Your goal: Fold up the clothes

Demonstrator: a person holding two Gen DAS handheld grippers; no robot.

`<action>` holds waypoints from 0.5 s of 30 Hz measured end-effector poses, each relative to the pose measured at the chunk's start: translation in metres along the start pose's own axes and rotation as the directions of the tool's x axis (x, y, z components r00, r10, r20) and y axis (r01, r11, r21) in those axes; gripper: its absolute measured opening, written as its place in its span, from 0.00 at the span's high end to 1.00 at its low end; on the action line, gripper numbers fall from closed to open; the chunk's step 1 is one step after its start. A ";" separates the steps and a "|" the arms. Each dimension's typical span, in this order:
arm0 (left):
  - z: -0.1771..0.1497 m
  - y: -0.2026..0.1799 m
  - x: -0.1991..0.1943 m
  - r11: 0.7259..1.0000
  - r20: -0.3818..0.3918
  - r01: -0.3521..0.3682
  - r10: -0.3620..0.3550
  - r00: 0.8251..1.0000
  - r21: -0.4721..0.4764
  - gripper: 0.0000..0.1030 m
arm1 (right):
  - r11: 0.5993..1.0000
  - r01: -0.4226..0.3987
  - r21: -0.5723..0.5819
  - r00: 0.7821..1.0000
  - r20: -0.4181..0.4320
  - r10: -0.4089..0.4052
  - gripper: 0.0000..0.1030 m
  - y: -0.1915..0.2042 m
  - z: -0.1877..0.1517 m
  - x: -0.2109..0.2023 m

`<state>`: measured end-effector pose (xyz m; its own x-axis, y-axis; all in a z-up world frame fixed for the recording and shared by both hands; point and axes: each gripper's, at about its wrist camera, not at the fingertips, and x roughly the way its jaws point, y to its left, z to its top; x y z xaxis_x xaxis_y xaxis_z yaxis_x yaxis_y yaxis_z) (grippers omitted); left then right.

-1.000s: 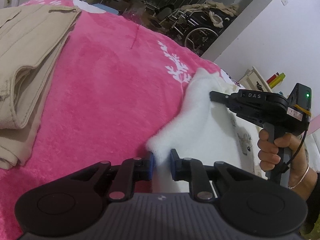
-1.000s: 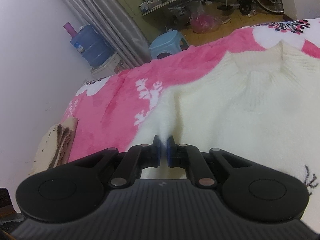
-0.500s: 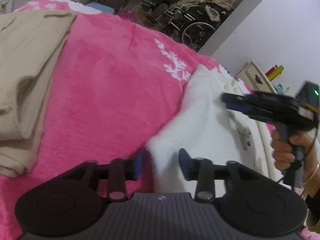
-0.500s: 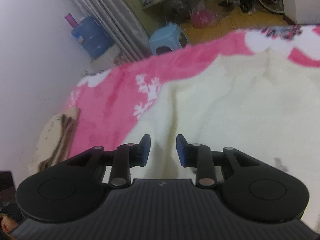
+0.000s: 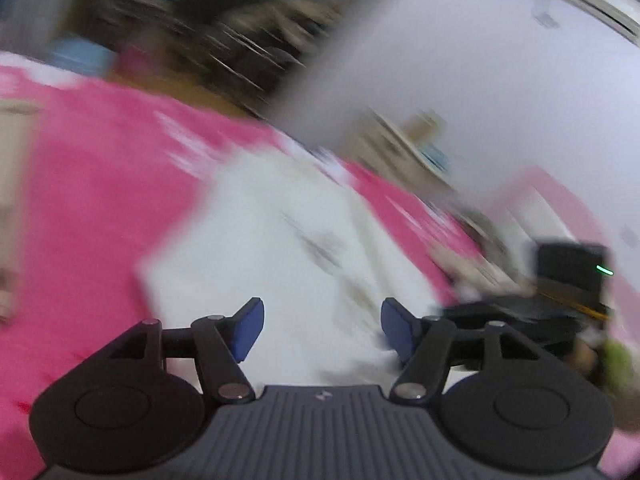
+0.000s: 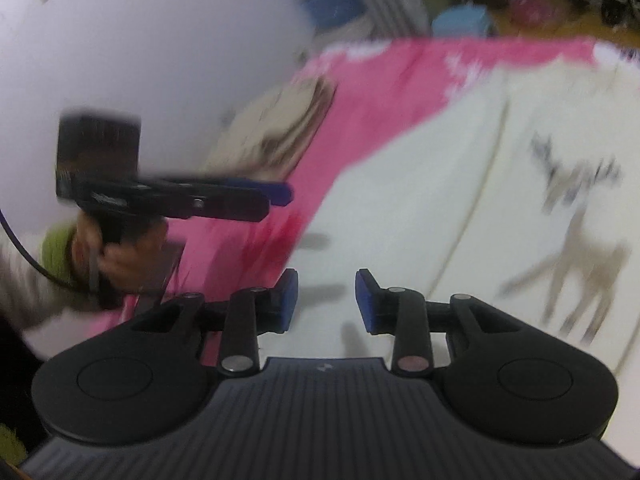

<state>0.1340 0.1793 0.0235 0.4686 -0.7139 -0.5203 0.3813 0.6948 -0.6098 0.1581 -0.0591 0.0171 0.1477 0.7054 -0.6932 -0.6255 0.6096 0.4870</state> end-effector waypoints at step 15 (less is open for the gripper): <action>-0.136 -0.044 -0.010 0.995 -0.410 0.011 0.029 0.912 0.096 0.38 | 0.974 0.003 0.228 0.981 -0.189 0.041 0.70 0.017 -0.083 0.026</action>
<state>0.0039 0.1444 -0.0260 0.1115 -0.6664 -0.7372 0.4612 0.6918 -0.5556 0.0873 -0.0599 -0.0370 -0.0258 0.6484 -0.7608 -0.4341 0.6783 0.5928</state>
